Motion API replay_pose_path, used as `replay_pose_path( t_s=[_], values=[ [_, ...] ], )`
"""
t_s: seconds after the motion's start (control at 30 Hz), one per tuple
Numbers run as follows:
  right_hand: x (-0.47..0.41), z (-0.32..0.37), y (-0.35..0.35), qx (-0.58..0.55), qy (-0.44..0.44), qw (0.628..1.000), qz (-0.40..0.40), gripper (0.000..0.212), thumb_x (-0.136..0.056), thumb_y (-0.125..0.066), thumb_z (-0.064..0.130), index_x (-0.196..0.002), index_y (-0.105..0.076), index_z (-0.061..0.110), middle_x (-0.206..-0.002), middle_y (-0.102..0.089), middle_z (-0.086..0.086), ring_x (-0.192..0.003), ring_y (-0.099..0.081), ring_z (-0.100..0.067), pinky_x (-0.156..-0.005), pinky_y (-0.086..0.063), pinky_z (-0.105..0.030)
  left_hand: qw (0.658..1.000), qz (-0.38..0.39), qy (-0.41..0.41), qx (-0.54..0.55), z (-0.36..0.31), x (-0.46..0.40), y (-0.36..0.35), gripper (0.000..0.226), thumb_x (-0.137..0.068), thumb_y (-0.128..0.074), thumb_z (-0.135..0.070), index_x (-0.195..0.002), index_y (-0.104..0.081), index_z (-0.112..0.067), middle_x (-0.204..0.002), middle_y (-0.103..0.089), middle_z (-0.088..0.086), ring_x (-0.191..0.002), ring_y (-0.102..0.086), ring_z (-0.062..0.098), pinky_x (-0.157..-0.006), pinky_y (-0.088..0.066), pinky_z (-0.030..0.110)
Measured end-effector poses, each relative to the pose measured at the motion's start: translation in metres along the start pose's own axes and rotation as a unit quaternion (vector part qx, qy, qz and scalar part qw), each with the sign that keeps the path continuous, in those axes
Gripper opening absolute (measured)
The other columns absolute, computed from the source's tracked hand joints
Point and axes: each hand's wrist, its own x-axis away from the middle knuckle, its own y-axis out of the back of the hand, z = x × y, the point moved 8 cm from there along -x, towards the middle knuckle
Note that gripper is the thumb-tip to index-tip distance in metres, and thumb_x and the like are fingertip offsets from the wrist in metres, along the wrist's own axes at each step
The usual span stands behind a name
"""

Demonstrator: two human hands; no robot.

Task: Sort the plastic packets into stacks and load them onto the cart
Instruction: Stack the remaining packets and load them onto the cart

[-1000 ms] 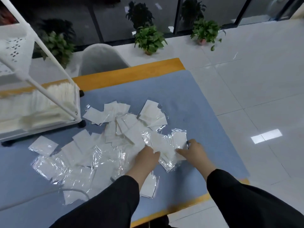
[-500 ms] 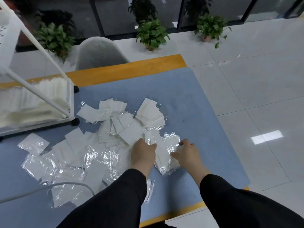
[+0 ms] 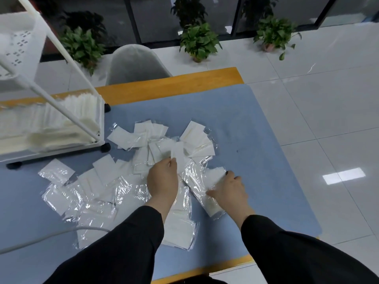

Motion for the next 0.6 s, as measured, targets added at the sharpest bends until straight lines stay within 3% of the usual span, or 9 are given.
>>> replay_pose_path(
  t_s=[0.3,0.37,0.5,0.6],
  values=[
    [0.005,0.011,-0.003,0.067,0.006,0.998,0.004,0.08,-0.073,-0.08,0.056,-0.127,-0.039,0.013,-0.127,-0.046,-0.006,-0.122,-0.046,-0.029,-0.09,-0.041,-0.043,0.999,-0.016,-0.012,0.045,0.008,0.004,0.024,0.053,-0.099,-0.06,-0.028,-0.053,-0.034,-0.022,-0.05,-0.035,-0.005,-0.051,-0.032,0.015,-0.055,-0.026,0.032],
    [0.007,0.014,0.0,0.079,0.009,0.997,0.0,0.075,-0.075,-0.079,0.054,-0.125,-0.041,0.014,-0.126,-0.045,-0.007,-0.122,-0.044,-0.03,-0.091,-0.041,-0.043,0.998,-0.007,-0.013,0.06,0.013,0.005,0.024,0.054,-0.098,-0.061,-0.028,-0.053,-0.033,-0.023,-0.052,-0.033,0.0,-0.052,-0.032,0.014,-0.056,-0.026,0.032],
    [0.006,0.023,-0.001,0.068,0.038,0.997,0.021,0.055,-0.084,-0.072,0.039,-0.121,-0.039,0.017,-0.118,-0.055,-0.009,-0.111,-0.053,-0.033,-0.087,-0.039,-0.042,0.996,0.008,-0.031,0.079,0.016,0.007,0.022,0.051,-0.097,-0.062,-0.025,-0.056,-0.032,-0.018,-0.059,-0.037,-0.003,-0.058,-0.034,0.018,-0.058,-0.028,0.034],
    [0.003,0.029,-0.003,-0.001,0.059,0.997,0.052,0.062,-0.085,-0.072,0.026,-0.131,-0.032,0.014,-0.11,-0.062,-0.01,-0.096,-0.058,-0.034,-0.078,-0.043,-0.035,0.993,0.006,-0.014,0.114,0.02,0.007,0.021,0.05,-0.095,-0.063,-0.021,-0.057,-0.031,-0.02,-0.054,-0.034,-0.007,-0.058,-0.03,0.019,-0.059,-0.028,0.034]
  ],
)
